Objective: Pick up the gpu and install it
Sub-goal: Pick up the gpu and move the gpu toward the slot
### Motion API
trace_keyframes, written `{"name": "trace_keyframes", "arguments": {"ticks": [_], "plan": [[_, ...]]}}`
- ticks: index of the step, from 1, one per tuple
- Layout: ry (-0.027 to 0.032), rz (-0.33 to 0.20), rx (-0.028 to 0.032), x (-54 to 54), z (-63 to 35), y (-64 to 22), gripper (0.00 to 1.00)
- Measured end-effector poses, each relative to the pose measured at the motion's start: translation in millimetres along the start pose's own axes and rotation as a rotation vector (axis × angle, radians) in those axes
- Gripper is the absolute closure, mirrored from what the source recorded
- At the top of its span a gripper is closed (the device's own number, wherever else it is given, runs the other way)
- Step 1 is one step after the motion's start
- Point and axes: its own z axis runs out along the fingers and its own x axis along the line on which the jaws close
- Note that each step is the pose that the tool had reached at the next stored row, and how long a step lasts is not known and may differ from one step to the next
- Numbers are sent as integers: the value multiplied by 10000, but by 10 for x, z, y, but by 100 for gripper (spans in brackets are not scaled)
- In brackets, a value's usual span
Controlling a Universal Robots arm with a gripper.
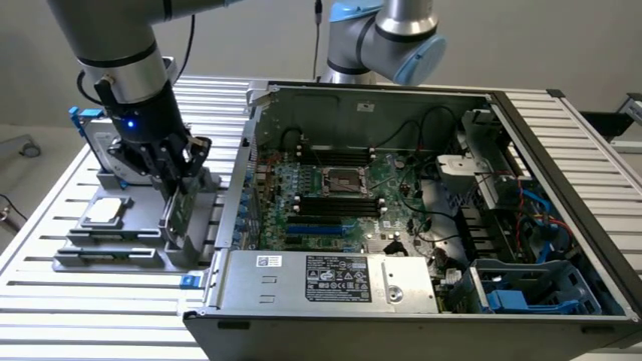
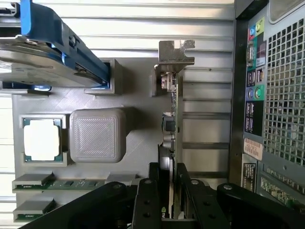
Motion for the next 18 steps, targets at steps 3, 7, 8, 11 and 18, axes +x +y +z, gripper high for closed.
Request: {"name": "trace_keyframes", "arguments": {"ticks": [3,7,8,11,18], "plan": [[-1,0,0,-1,-135,4,74],[0,0,1,-2,-317,9,74],[-1,0,0,-3,-363,11,74],[-1,0,0,-4,-501,15,74],[0,-4,0,-23,-820,23,74]]}}
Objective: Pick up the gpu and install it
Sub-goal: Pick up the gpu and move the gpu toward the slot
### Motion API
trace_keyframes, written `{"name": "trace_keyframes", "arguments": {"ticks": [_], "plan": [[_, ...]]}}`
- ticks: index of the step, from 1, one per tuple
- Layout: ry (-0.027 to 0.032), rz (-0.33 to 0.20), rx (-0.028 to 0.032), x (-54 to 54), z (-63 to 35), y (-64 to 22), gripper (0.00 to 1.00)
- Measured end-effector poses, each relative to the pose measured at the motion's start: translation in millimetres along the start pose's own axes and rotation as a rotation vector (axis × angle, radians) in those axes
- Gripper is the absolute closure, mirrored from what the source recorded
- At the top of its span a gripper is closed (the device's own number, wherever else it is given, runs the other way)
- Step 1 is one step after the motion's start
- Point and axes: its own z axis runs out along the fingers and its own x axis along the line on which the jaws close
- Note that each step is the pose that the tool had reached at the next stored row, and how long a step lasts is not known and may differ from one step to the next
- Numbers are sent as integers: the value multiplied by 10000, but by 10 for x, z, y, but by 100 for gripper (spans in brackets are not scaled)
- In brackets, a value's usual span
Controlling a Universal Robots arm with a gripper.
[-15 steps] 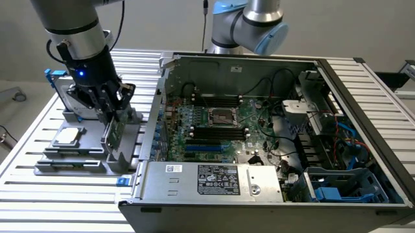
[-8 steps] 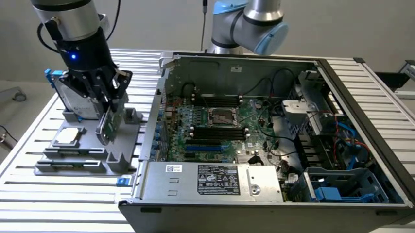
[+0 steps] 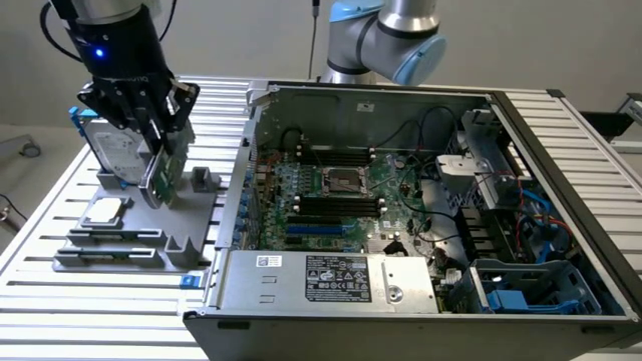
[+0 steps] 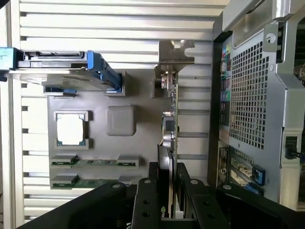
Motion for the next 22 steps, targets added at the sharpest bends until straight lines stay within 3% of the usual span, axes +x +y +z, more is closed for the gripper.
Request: {"name": "trace_keyframes", "arguments": {"ticks": [6,8,16,18,22], "plan": [[1,-41,-4,-21,-272,7,74],[4,-59,-45,-71,-336,7,74],[2,-82,-280,-427,-403,1,74],[2,-83,-293,-518,-440,1,74],[7,-83,-301,-704,-603,4,74]]}}
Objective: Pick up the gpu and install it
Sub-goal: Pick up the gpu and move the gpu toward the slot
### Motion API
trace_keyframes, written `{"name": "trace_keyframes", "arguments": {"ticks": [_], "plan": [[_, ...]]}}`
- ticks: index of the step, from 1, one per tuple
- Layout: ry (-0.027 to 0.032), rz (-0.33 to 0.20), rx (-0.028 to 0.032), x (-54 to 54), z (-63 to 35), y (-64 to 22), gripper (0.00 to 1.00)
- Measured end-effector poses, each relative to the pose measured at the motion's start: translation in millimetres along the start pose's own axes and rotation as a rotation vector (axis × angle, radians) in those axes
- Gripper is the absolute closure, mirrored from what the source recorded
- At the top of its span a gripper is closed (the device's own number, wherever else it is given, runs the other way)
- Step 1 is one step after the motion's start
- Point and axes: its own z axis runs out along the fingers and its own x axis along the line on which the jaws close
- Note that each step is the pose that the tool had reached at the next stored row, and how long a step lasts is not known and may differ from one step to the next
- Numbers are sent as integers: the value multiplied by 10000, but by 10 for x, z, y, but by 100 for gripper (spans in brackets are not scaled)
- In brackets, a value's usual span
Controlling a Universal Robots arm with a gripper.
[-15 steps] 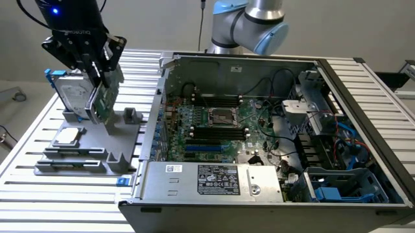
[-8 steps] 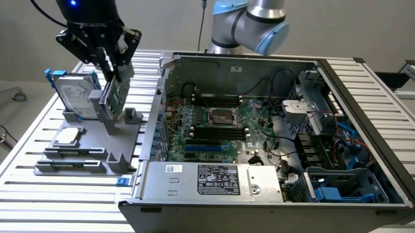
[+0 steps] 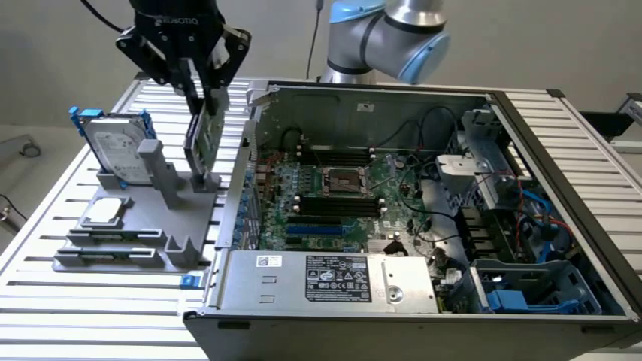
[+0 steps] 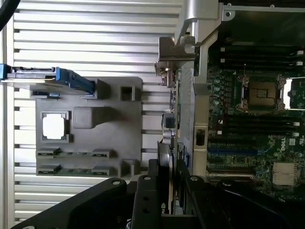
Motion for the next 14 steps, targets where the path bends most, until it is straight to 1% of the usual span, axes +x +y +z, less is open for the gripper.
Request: {"name": "trace_keyframes", "arguments": {"ticks": [7,10,14], "plan": [[20,0,-1,-321,-52,-4,74],[33,1,-1,-456,-54,-8,74],[35,1,-1,-636,-44,-12,74]]}}
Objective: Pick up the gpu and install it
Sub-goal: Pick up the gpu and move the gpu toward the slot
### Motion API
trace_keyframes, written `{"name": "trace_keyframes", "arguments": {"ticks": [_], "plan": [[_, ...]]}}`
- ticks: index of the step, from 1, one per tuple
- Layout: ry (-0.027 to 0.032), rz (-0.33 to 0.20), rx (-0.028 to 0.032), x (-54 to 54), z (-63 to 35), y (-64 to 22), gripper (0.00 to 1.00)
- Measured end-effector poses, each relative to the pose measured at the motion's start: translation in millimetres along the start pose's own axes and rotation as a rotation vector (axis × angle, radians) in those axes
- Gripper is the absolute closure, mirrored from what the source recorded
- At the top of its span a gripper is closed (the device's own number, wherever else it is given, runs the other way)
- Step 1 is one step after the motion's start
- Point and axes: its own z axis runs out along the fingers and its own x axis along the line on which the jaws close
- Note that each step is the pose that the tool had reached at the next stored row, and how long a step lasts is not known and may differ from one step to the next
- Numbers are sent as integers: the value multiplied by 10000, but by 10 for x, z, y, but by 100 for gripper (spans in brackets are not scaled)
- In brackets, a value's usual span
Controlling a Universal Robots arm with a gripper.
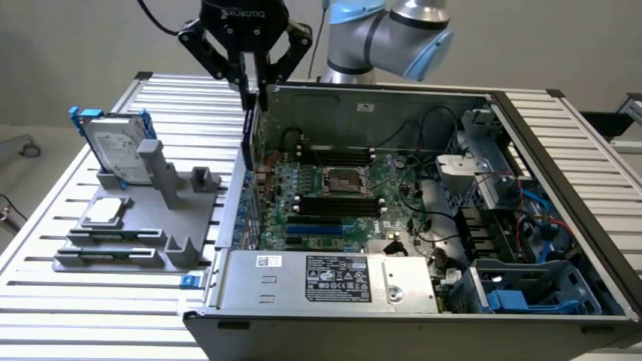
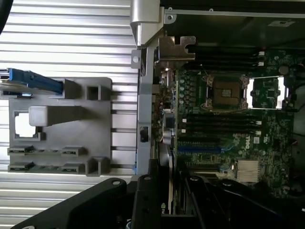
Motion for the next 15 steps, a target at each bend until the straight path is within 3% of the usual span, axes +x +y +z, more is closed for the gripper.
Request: {"name": "trace_keyframes", "arguments": {"ticks": [2,15], "plan": [[0,1,4,-136,40,-5,74],[1,1,75,-726,278,-30,74]]}}
